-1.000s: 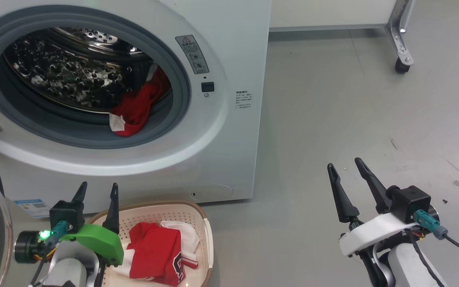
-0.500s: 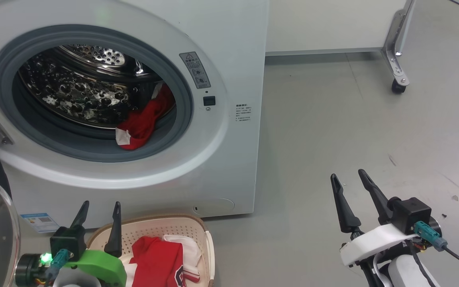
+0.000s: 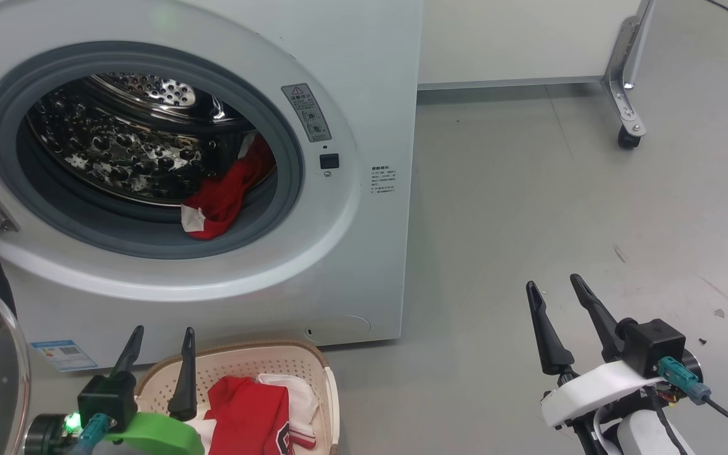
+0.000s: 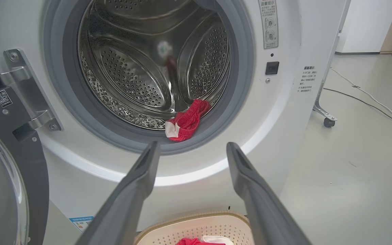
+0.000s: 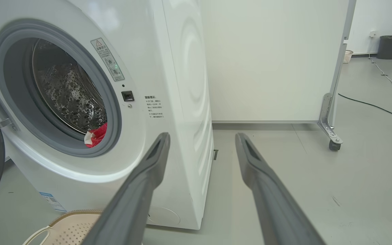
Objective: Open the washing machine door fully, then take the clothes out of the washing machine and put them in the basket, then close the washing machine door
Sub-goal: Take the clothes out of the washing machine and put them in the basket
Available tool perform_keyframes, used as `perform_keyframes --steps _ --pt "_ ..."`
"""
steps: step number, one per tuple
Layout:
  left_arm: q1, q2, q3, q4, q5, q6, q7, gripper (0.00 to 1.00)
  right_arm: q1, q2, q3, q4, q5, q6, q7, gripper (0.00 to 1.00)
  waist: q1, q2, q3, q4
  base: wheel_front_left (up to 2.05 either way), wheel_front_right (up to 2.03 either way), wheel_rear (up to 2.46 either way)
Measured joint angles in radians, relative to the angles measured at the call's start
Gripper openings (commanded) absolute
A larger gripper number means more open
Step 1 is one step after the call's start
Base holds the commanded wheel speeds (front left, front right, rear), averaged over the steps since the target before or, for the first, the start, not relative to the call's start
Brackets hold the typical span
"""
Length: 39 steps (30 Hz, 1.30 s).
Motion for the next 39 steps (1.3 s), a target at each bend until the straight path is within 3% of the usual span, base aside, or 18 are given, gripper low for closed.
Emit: perform_keyframes --steps 39 --pt "0.071 0.0 -0.011 -0.09 -0.024 0.004 0.0 1.0 0.002 0.005 -0.001 -0.006 0.0 0.0 0.0 1.0 0.0 0.0 0.008 -0.01 0.0 0.0 0.0"
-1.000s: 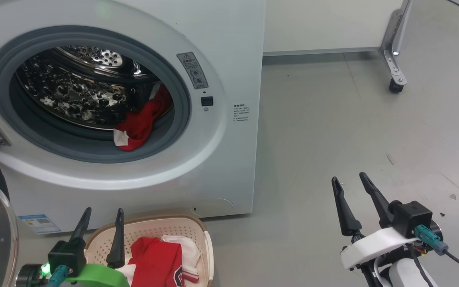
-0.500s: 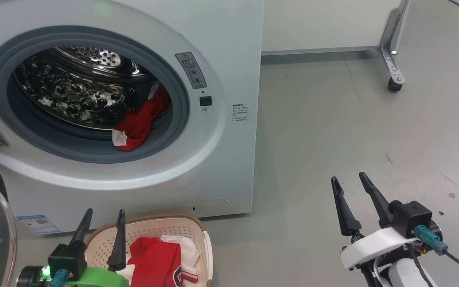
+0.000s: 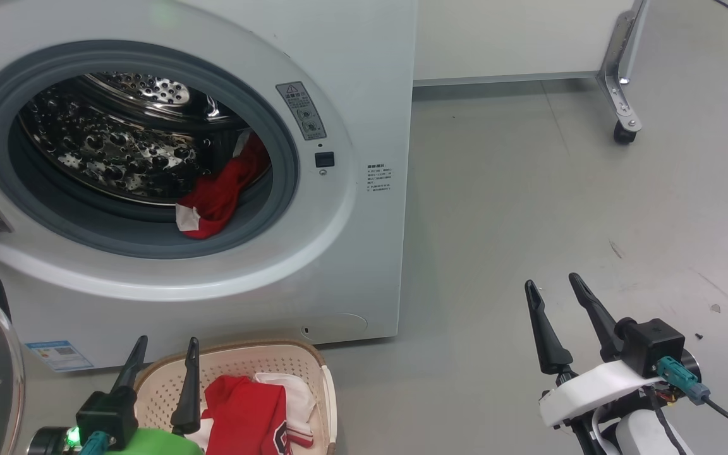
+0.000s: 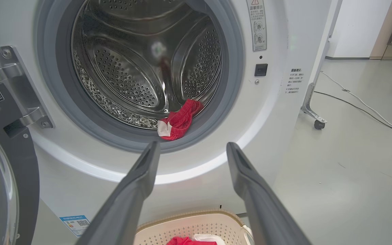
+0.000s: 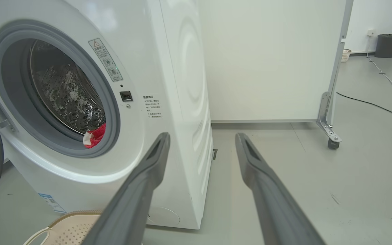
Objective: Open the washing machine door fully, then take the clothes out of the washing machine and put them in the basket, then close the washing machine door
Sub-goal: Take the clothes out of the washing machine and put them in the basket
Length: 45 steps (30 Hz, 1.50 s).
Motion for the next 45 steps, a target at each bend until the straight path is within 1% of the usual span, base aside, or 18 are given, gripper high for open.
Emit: perform_keyframes --steps 17,27,32,36,39,45 --pt "0.001 0.002 0.019 -0.008 -0.005 0.0 0.0 1.0 0.0 0.001 0.01 -0.003 0.0 0.0 0.0 1.0 0.0 0.0 0.007 -0.011 0.0 0.0 0.0" --pt "0.0 0.01 0.021 -0.035 -0.01 0.0 0.0 1.0 0.0 0.002 0.014 -0.02 0.0 0.0 0.0 1.0 0.0 0.0 0.046 -0.036 0.0 0.0 0.0" --pt "-0.008 0.025 0.021 -0.055 -0.01 -0.002 0.009 1.0 0.0 0.002 0.018 -0.032 0.0 0.0 0.0 1.0 0.0 0.0 0.088 -0.051 0.0 0.0 0.0" --pt "-0.049 0.043 0.032 -0.067 -0.01 -0.002 0.024 1.0 0.0 0.002 0.026 -0.038 0.0 0.0 0.0 1.0 0.0 0.0 0.129 -0.064 0.0 0.0 0.0" --pt "-0.083 0.049 0.049 -0.07 -0.012 -0.002 0.051 1.0 -0.001 0.002 0.03 -0.044 0.0 0.0 0.0 1.0 0.0001 0.0 0.16 -0.076 0.0 0.0 0.0" --pt "-0.161 0.087 0.09 -0.071 -0.036 -0.002 0.117 1.0 -0.01 0.002 0.04 -0.058 0.0 0.0 0.0 1.0 0.0 0.0 0.226 -0.106 0.0 0.0 0.0"
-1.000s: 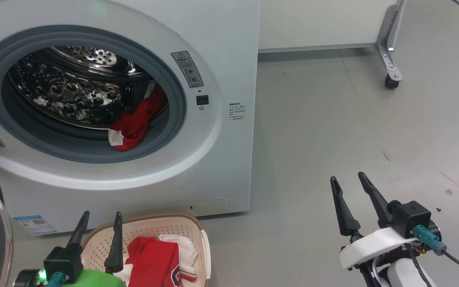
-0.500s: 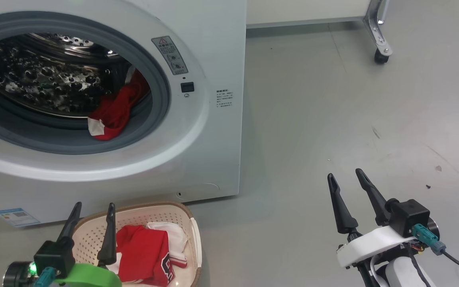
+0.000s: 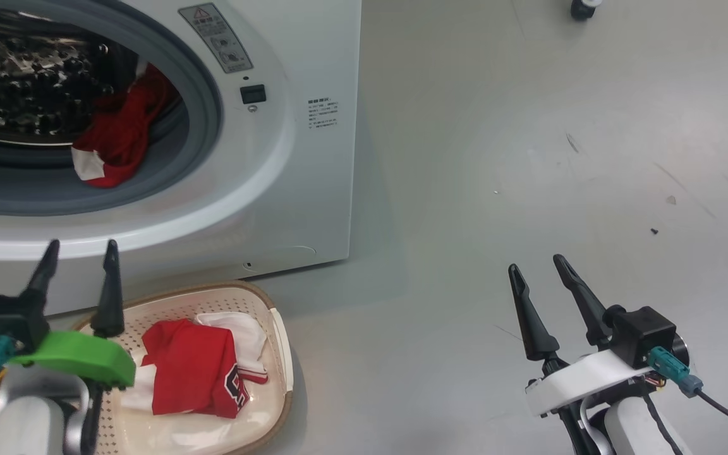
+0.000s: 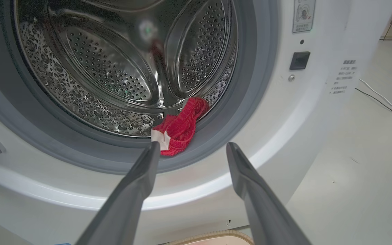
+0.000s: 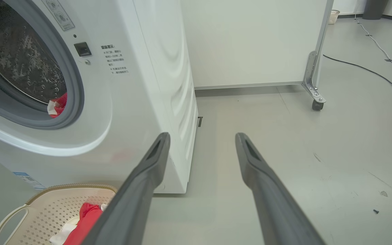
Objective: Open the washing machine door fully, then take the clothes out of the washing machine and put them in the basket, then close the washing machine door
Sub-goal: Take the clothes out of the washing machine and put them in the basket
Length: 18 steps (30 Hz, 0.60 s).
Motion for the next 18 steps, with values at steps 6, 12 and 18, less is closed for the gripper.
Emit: perform_keyframes --steps 6,12,18 --pt "-0.12 0.047 0.037 -0.001 -0.039 -0.002 0.092 1.0 -0.041 0.001 0.02 -0.022 0.001 0.0 0.0 1.0 0.0 0.0 0.068 -0.033 0.0 0.0 0.0" --pt "-0.249 0.08 0.054 0.012 -0.092 -0.019 0.217 1.0 -0.074 0.001 0.024 -0.043 0.008 0.0 0.0 1.0 0.0 0.0 0.137 -0.064 0.0 0.0 0.0" --pt "-0.394 0.115 0.063 0.029 -0.126 -0.027 0.341 1.0 -0.121 0.003 0.032 -0.066 0.011 0.0 0.0 1.0 0.0 0.0 0.209 -0.089 0.0 0.0 0.0"
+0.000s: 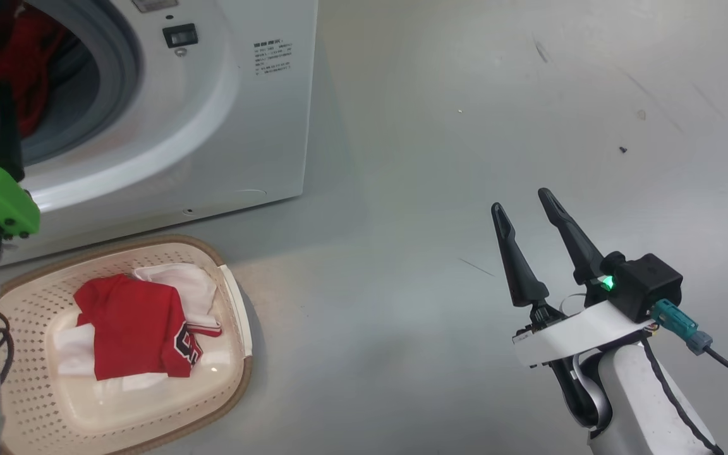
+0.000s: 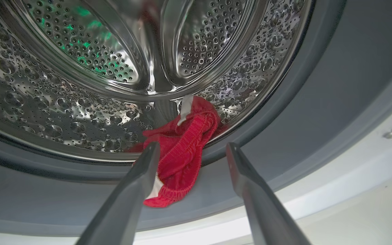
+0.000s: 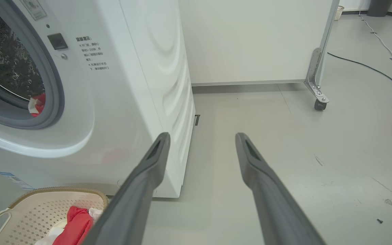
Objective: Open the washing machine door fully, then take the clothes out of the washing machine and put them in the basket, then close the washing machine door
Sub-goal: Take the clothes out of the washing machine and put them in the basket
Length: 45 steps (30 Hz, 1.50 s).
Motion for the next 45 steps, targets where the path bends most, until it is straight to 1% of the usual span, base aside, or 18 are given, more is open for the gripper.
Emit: perform_keyframes --steps 2,7,9,14,16,19,23,24,28,32,36,38,40,45 --pt "-0.04 0.009 0.002 0.015 -0.013 0.0 0.046 1.0 -0.015 0.001 0.0 -0.006 0.0 0.0 0.0 1.0 0.0 0.0 0.024 -0.007 0.0 0.0 0.0" --pt "-0.137 0.031 0.029 0.071 -0.102 -0.009 0.188 1.0 -0.052 0.004 0.011 -0.009 0.015 0.0 0.0 1.0 0.0 0.0 0.089 -0.028 0.0 0.0 0.0" --pt "-0.165 0.049 0.029 0.08 -0.11 -0.014 0.229 1.0 -0.063 0.005 0.012 -0.011 0.028 0.0 0.0 1.0 0.0001 0.0 0.107 -0.036 0.0 0.0 0.0" --pt "-0.238 0.13 0.034 0.108 -0.105 -0.018 0.295 1.0 -0.081 0.008 0.013 -0.011 0.041 0.0 0.0 1.0 0.0 0.0 0.144 -0.056 0.0 0.0 0.0" --pt "-0.263 0.147 0.036 0.123 -0.105 -0.022 0.314 1.0 -0.084 0.01 0.013 -0.01 0.043 0.0 0.0 1.0 0.0001 0.0 0.155 -0.064 0.0 0.0 0.0" --pt "-0.292 0.149 0.03 0.156 -0.105 -0.025 0.343 1.0 -0.089 0.011 0.006 -0.009 0.044 0.0 0.0 1.0 0.0 0.0 0.168 -0.072 0.0 0.0 0.0" --pt "-0.314 0.153 0.023 0.177 -0.105 -0.027 0.364 1.0 -0.104 0.011 0.005 -0.009 0.044 0.0 0.0 1.0 0.0001 0.0 0.177 -0.077 0.0 0.0 0.0" --pt "-0.321 0.158 0.019 0.184 -0.105 -0.033 0.371 1.0 -0.106 0.011 0.005 -0.009 0.044 0.0 0.0 1.0 0.0001 0.0 0.178 -0.078 0.0 0.0 0.0" --pt "-0.336 0.184 0.003 0.208 -0.102 -0.035 0.387 1.0 -0.118 0.012 0.005 -0.008 0.044 0.0 0.0 1.0 0.0001 0.0 0.183 -0.081 0.0 0.0 0.0" --pt "-0.352 0.19 -0.004 0.236 -0.102 -0.041 0.402 1.0 -0.119 0.012 0.007 -0.007 0.044 0.0 0.0 1.0 0.0 0.0 0.189 -0.085 0.0 0.0 0.0" --pt "-0.363 0.217 -0.019 0.238 -0.102 -0.046 0.422 1.0 -0.125 0.013 0.022 -0.006 0.051 0.0 0.0 1.0 0.0 0.0 0.198 -0.092 0.0 0.0 0.0" --pt "-0.37 0.214 -0.021 0.242 -0.109 -0.049 0.42 1.0 -0.128 0.015 0.019 -0.006 0.052 0.0 0.0 1.0 0.0 0.0 0.2 -0.095 0.0 0.0 0.0" --pt "-0.384 0.206 -0.043 0.247 -0.121 -0.052 0.421 1.0 -0.137 0.015 0.014 -0.004 0.052 0.0 0.0 1.0 0.0 0.0 0.205 -0.099 0.0 0.0 0.0" --pt "-0.399 0.206 -0.06 0.262 -0.121 -0.053 0.421 1.0 -0.137 0.015 0.017 -0.001 0.052 0.0 0.0 1.0 0.0 0.0 0.211 -0.103 0.0 0.0 0.0"
